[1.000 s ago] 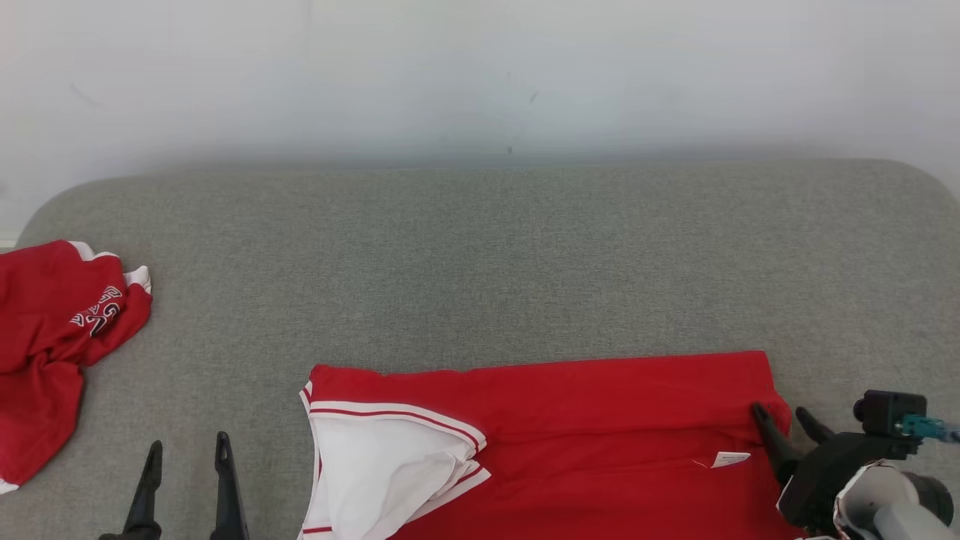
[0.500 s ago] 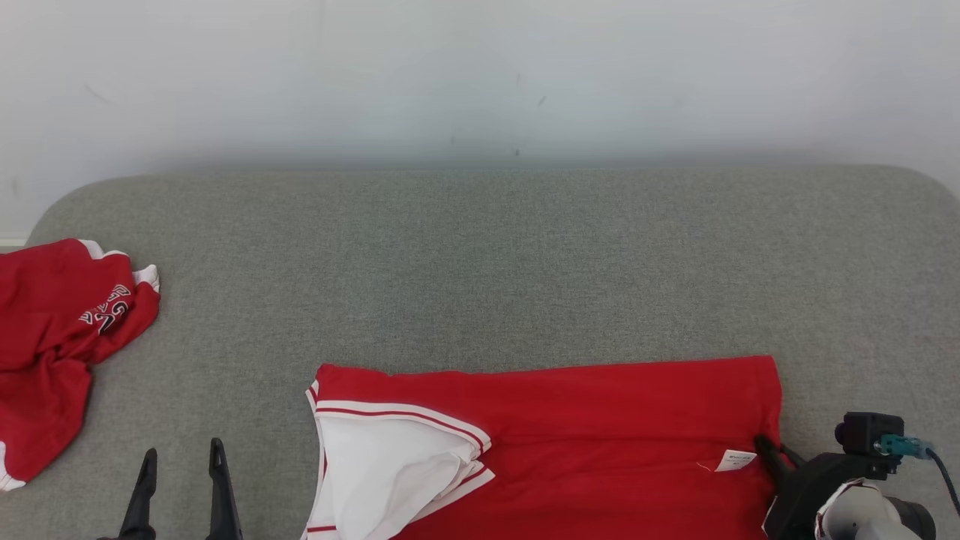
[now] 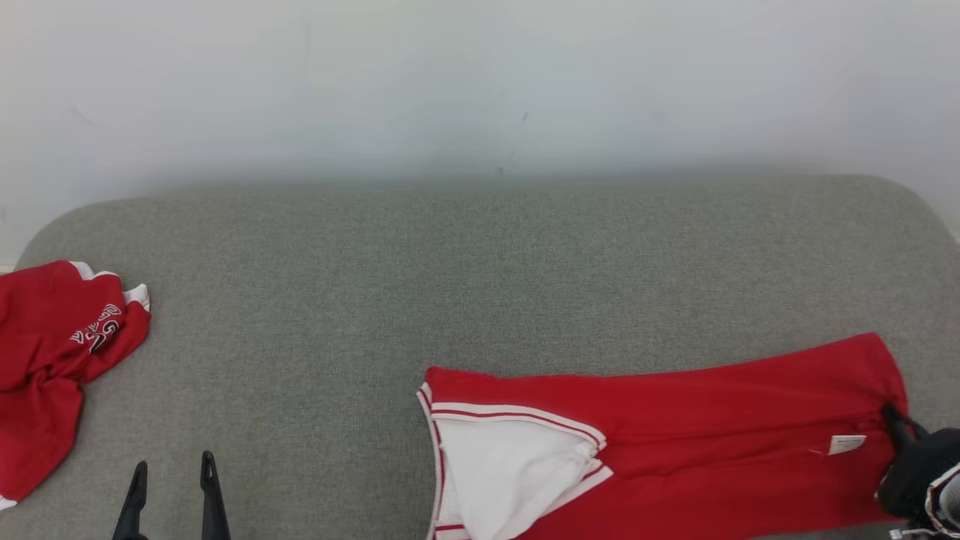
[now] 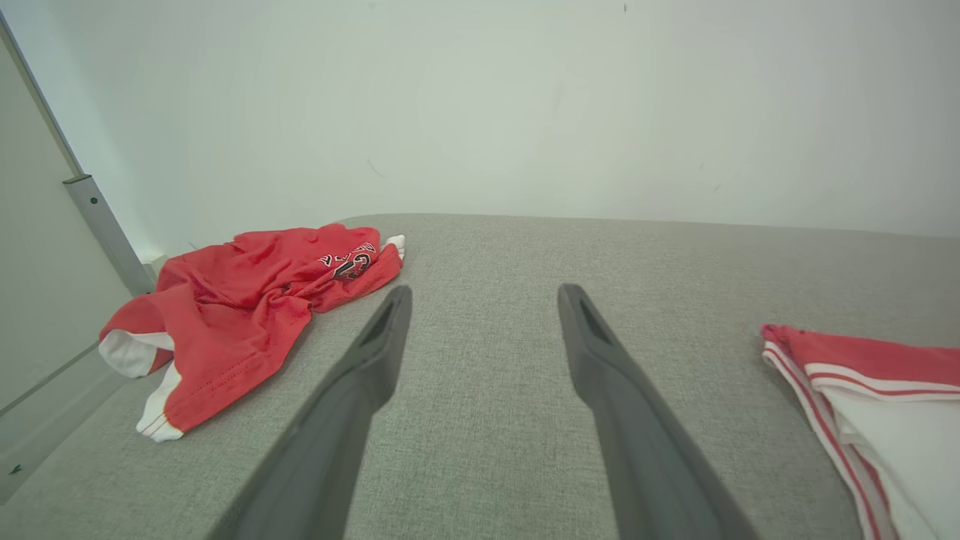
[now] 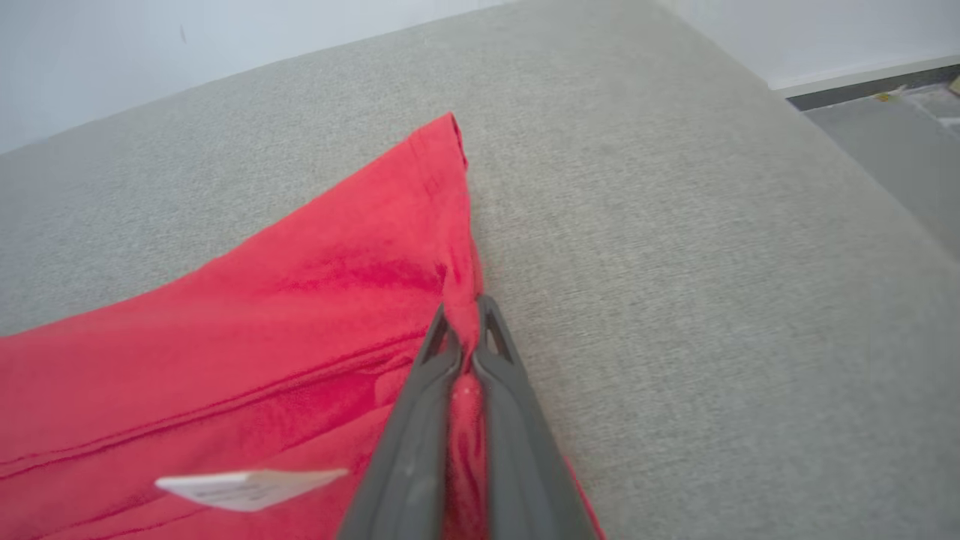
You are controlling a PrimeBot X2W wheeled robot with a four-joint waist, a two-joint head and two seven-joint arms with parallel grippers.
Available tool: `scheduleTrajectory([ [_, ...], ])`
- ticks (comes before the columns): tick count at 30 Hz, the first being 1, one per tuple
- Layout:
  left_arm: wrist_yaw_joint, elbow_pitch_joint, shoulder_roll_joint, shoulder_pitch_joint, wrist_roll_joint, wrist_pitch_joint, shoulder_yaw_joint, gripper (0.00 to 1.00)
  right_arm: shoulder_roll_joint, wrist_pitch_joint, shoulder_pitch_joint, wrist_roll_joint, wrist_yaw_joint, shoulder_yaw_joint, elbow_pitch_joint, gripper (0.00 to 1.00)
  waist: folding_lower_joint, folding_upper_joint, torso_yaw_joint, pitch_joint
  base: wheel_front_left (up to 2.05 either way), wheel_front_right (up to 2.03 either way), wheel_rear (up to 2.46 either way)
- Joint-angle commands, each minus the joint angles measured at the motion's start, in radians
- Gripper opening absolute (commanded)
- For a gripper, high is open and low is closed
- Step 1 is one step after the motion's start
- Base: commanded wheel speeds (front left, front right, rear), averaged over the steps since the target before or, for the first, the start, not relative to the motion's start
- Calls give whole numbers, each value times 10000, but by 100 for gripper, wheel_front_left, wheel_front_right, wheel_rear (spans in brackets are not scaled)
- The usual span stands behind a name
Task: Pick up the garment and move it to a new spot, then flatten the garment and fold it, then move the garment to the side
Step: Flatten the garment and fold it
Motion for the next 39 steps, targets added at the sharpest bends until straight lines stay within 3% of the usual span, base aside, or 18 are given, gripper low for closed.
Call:
scheduleTrajectory([
  [1, 16, 33, 33, 158, 23, -30, 65, 100, -136, -68, -33, 90, -29, -71, 32, 0, -1, -1, -79, -103, 0, 0, 0],
  [6, -63, -71, 142, 234, 308, -30, 99, 100, -632, -271, -145, 145, -29, -174, -320, 0, -1, -1, -221, -199, 0, 0, 0],
  [13, -42, -157, 34, 457, 595, -30, 68, 100, -223, -92, 37, 54, -27, 97, -2225, 0, -1, -1, -352, -261, 0, 0, 0],
  [22, -150, -16, -133, 300, 580, -30, 47, 100, 1437, 1047, 961, -636, -27, 218, -5547, 0, -1, -1, -52, -314, 0, 0, 0],
  [27, -217, 97, -244, 160, 582, -30, -35, 100, 2338, 1694, 1382, -1199, -27, 434, -6568, 0, -1, -1, 179, -310, 0, 0, 0],
  [33, -318, 292, -381, -136, 615, -30, -192, 100, 3473, 2255, 1683, -2104, -27, 930, -6875, 0, -1, -1, 581, -249, 0, 0, 0],
  [39, -478, 514, -457, -459, 570, -30, -232, 100, 4265, 2216, 1375, -2907, -27, 1259, -6107, 0, -1, -1, 886, -53, 0, 0, 0],
])
